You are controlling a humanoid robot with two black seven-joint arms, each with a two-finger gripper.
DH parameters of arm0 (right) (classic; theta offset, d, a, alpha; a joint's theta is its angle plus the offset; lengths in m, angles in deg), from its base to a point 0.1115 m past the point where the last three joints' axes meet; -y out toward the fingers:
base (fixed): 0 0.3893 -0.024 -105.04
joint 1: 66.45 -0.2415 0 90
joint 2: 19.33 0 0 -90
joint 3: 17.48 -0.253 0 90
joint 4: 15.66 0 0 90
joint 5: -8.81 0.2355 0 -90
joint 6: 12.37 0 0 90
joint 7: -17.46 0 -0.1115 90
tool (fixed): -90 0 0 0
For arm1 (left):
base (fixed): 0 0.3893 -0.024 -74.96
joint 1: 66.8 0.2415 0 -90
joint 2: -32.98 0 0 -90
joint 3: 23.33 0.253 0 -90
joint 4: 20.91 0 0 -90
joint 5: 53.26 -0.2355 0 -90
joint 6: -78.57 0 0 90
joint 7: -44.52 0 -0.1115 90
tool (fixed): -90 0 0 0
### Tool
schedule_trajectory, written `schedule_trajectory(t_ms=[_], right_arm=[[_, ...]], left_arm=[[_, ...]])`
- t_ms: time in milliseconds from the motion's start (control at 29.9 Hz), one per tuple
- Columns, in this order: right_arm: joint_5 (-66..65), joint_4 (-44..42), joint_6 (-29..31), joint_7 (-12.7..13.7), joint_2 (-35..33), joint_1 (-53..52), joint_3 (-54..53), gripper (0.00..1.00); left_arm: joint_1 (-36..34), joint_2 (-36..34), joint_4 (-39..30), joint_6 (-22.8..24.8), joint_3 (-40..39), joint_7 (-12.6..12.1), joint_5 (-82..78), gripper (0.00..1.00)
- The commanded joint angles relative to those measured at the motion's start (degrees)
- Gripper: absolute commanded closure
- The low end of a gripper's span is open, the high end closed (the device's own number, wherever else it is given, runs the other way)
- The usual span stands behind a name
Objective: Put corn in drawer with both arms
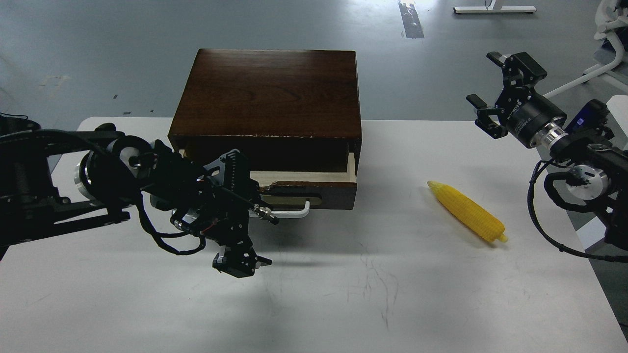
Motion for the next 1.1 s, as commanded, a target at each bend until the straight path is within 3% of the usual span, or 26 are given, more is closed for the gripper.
schedule_trajectory(t_ms=[0, 469, 636, 904, 1071], right_arm=[[0.0, 0.0, 0.0, 0.0, 0.0, 0.0, 0.0, 0.00], [0.0, 0.0, 0.0, 0.0, 0.1, 0.0, 0.0, 0.00], [0.0, 0.0, 0.0, 0.0, 0.1, 0.0, 0.0, 0.00], [0.0, -1.0, 0.0, 0.0, 0.0, -0.1, -0.2, 0.00], [0.1, -1.2, 0.0, 0.0, -0.2, -0.1, -0.4, 0.00]], left_arm=[[-0.4, 0.3, 0.3, 0.0, -0.2, 0.0, 0.0, 0.01], [-2.4, 0.2, 0.2, 0.0, -0.3, 0.0, 0.2, 0.01], [-3.4, -0.2, 0.2, 0.0, -4.4, 0.0, 3.4, 0.01], [-3.4, -5.3, 4.5, 0.0, -16.2, 0.0, 27.6, 0.01], [-2.7, -11.8, 8.5, 0.0, -20.9, 0.0, 51.5, 0.01]])
